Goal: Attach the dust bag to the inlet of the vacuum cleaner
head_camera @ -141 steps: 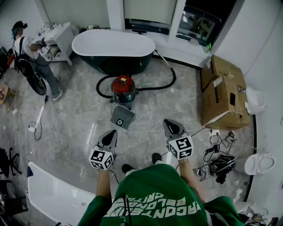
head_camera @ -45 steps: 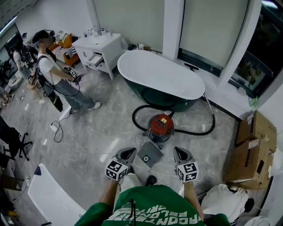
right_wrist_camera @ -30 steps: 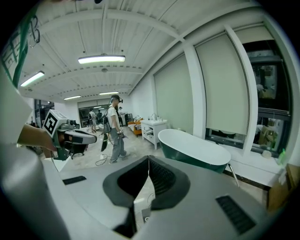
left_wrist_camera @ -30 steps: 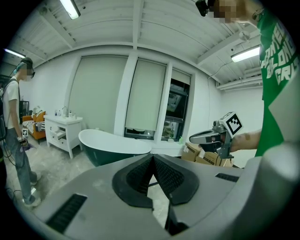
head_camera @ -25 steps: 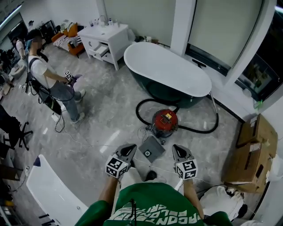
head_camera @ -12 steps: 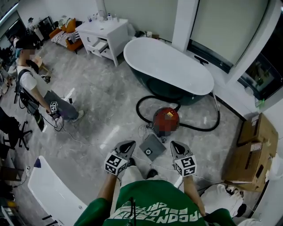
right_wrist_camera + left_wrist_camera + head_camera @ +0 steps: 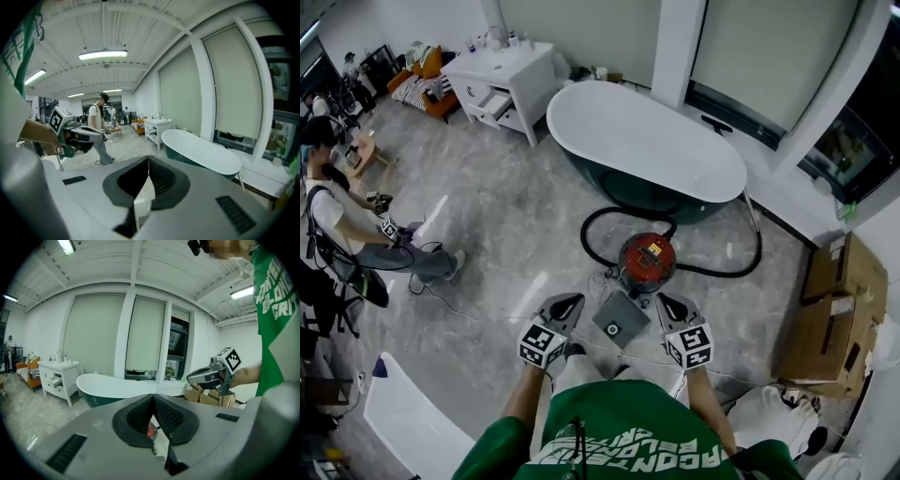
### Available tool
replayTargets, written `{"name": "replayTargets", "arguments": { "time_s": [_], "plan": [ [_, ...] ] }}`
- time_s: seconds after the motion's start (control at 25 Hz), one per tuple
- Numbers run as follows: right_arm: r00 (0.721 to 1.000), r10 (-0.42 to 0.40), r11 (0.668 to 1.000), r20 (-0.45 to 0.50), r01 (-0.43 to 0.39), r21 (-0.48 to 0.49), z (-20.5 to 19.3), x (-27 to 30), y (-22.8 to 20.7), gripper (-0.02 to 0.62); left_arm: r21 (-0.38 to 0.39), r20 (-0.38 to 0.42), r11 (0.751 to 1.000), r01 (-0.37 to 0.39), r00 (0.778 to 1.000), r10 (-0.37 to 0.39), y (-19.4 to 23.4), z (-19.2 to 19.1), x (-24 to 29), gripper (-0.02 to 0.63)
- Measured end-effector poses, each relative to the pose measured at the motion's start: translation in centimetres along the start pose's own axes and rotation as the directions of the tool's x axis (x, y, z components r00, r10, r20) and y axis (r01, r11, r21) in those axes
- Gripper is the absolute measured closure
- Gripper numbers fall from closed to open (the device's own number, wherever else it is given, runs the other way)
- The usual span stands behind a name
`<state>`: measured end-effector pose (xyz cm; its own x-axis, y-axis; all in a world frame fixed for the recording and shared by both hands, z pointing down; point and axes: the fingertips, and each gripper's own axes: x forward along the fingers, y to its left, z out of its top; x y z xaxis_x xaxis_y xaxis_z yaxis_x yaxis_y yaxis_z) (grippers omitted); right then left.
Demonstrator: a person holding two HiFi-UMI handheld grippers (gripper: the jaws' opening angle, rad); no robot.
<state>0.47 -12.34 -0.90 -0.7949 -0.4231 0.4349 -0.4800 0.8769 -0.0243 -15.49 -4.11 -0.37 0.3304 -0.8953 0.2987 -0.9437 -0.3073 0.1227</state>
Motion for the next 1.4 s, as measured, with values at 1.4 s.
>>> {"name": "replayTargets", "arguments": {
  "time_s": [1.4],
  "plan": [
    [0.996,0.084,0.979,0.038,-0.075,-0.189,-37.4,29.9,-2.8,0.586,0.151,-0.018,0.921,0.359,0.932,-0.361,7.9,-38.9,27.4,0.603]
  ]
}}
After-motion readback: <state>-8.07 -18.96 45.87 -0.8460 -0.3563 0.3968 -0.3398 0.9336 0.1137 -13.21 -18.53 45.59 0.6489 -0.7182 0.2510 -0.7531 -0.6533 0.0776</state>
